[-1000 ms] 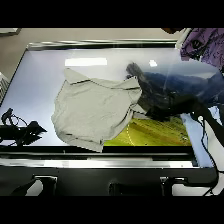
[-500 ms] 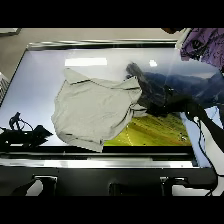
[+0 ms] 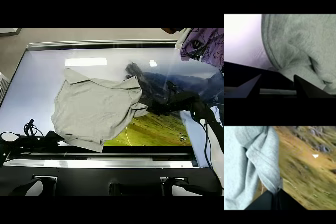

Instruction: Fold the clothes and pants, and hang the long-sleeved shirts on hangers.

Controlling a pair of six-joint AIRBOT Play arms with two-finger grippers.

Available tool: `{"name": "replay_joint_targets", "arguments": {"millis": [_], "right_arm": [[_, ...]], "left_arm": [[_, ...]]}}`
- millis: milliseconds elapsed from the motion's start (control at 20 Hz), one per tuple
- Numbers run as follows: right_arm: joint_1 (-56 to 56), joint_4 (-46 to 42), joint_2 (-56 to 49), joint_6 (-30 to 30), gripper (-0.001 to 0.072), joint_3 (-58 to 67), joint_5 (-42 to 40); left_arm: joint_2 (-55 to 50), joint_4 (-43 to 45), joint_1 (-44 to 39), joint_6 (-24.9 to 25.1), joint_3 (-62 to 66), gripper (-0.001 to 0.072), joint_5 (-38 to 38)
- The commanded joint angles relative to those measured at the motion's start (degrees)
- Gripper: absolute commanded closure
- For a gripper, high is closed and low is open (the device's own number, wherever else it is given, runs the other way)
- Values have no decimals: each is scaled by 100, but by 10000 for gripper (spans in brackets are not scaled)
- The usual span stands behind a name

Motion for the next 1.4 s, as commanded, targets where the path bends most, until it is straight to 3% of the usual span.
{"name": "replay_joint_targets", "arguments": {"millis": [0, 100, 150, 200, 250, 450, 650, 850, 1000, 1350], "right_arm": [[4, 9, 195, 149, 673, 0, -190], [4, 9, 304, 162, 673, 0, -273], [4, 11, 369, 162, 673, 0, -330], [4, 11, 439, 164, 673, 0, -372], [4, 26, 525, 164, 674, 0, -369], [4, 96, 894, 157, 674, 542, -138], [4, 59, 951, 232, 674, 2599, -96], [4, -553, 1198, 817, 675, 4972, -511], [4, -1067, 1845, 1226, 675, 5847, -822], [4, -1998, 3582, 2114, 674, 5855, -918]], "left_arm": [[-404, -157, -442, 33, -48, 255, 595], [-702, -234, -669, 31, -39, 261, 890], [-822, -339, -745, 42, -35, 392, 1034], [-883, -374, -787, 55, 2, 653, 1117], [-879, -437, -785, 59, 92, 683, 1169], [-573, -378, -778, 140, 1340, 686, 863], [-350, 70, -654, -111, 3888, 686, 304], [-313, 708, -431, -374, 6767, 686, -483], [2, 1228, -302, -656, 8332, 686, -914], [1408, 3176, -284, -1611, 8931, 686, -975]]}}
